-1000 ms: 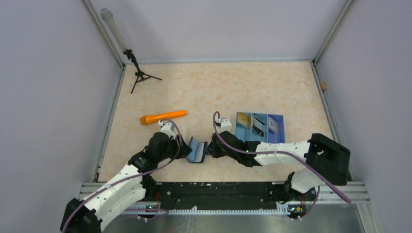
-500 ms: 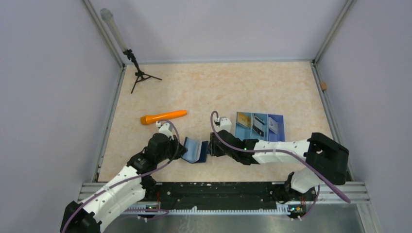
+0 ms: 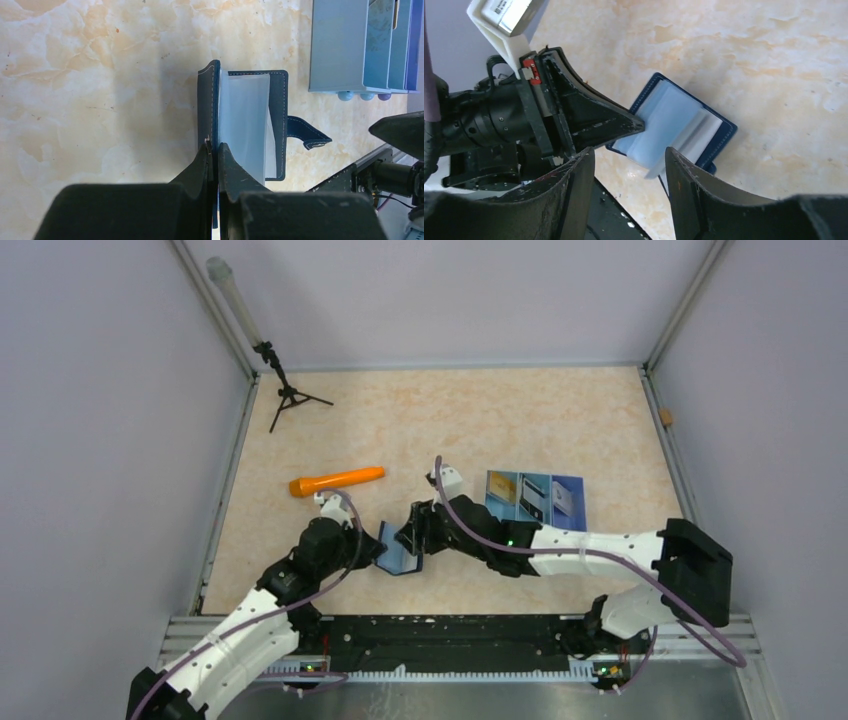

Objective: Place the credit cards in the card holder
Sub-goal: Open the card holder at the center of the board.

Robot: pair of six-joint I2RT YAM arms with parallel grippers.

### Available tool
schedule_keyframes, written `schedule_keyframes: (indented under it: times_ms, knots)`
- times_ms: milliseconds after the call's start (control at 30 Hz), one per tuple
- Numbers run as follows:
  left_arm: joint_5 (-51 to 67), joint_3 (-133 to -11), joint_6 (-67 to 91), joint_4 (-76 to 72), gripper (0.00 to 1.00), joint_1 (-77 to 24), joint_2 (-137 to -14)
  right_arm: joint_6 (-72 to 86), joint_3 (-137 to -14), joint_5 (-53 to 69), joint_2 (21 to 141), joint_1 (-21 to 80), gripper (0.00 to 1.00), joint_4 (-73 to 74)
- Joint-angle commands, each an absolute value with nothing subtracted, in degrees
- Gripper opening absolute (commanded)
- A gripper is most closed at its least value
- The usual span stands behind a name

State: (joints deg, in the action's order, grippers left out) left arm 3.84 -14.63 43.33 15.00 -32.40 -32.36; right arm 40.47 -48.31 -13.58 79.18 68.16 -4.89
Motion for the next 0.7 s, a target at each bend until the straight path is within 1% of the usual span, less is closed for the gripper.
schedule_keyframes:
  times_ms: [0, 167, 367, 500, 567, 667]
  knots:
    - [5.08, -14.16, 44.73, 13.18, 0.0, -32.64, -31.82, 40.33, -50.54, -8.43, 83.32, 68.71, 0.5, -13.21]
    - [5.23, -14.08, 44.99, 13.35, 0.0, -32.63, -31.82, 41.93, -50.39, -5.22, 88.21, 68.66, 0.37, -19.24]
    - [4.93, -13.8, 44.86, 13.6, 0.0, -32.61, -31.5, 45.31, -49.16, -4.07, 92.83, 67.13, 0.34, -21.72]
    - [2.1, -13.56, 44.82, 14.96, 0.01, -32.69, -31.25, 47.99, -47.79, -7.42, 94.28, 66.37, 0.34, -18.15]
    - [0.61, -13.41, 45.43, 15.93, 0.09, -32.67, -31.49, 48.47, -47.37, -8.95, 95.02, 66.41, 0.35, -15.49]
    - [-5.5, -13.7, 48.25, 19.4, 0.19, -32.55, -32.83, 48.8, -46.3, -9.99, 96.22, 66.36, 0.35, -13.65]
